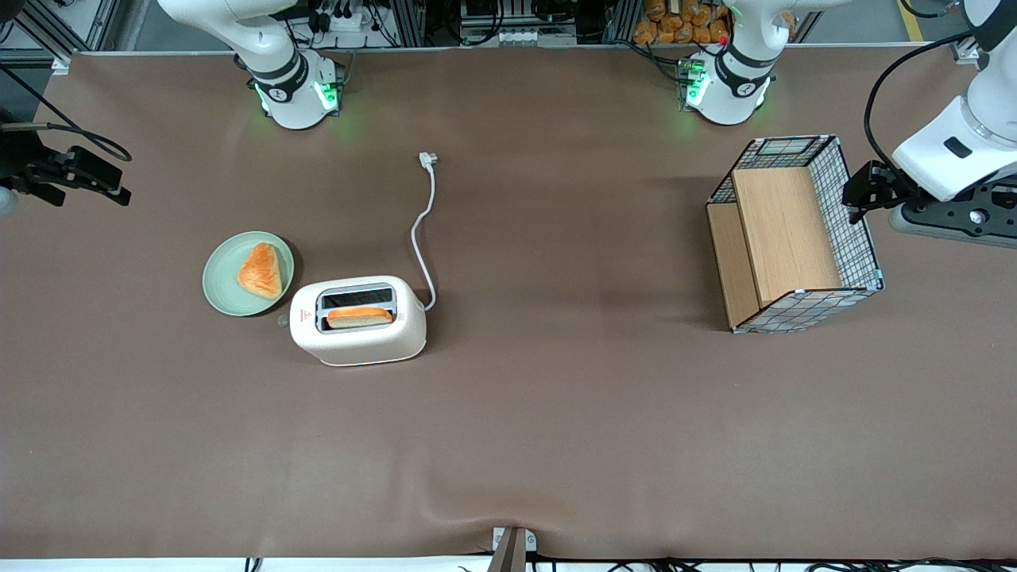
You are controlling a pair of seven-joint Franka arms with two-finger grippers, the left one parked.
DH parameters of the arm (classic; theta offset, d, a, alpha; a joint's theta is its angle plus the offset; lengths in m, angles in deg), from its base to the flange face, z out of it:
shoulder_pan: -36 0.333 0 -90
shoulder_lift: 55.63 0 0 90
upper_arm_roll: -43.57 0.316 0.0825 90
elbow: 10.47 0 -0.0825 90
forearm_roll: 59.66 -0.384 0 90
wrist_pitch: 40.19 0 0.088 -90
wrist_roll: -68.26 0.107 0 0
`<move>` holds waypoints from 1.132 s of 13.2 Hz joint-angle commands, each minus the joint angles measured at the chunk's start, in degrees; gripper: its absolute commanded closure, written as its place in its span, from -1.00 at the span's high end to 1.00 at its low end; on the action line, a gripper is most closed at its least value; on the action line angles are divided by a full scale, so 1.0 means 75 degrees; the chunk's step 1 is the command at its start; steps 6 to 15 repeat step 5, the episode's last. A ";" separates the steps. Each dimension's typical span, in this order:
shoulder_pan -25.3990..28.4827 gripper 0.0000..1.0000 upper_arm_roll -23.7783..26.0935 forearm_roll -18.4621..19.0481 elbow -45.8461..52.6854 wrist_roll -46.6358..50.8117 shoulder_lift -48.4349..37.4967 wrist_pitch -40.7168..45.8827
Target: Press toaster button with right arm
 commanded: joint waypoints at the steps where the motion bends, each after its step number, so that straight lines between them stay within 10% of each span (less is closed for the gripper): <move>1: 0.0053 1.00 -0.0014 0.0213 0.0053 0.0200 -0.0175 0.0146; 15: 0.0077 1.00 -0.0002 0.0213 0.0229 0.0176 -0.0105 0.0276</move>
